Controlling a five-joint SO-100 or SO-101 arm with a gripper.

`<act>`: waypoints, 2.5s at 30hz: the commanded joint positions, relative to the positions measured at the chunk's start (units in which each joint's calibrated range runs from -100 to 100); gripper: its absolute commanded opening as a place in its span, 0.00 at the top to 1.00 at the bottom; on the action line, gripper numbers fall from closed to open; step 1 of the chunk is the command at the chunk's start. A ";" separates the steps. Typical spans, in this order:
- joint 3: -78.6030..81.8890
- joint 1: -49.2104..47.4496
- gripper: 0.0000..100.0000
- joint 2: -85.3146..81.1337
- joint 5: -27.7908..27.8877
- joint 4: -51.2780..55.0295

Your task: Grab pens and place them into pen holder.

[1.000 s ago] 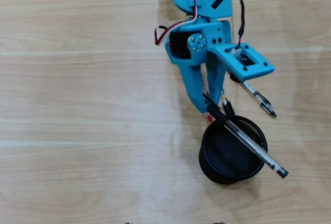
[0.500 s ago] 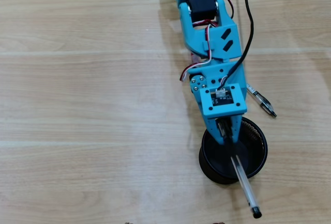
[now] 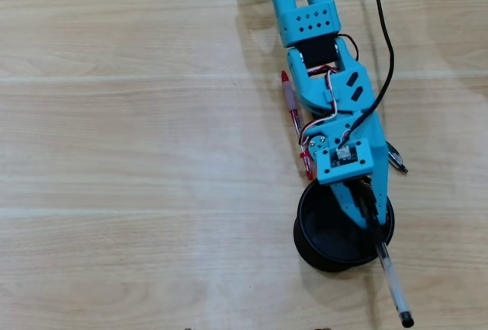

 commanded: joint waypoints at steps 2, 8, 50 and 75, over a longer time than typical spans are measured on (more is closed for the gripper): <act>6.52 1.95 0.89 -0.17 -0.40 -12.39; 13.49 3.89 0.85 0.25 -0.77 -23.39; 16.84 5.34 0.82 -29.17 19.72 76.31; 14.58 4.13 0.98 -16.74 16.64 71.67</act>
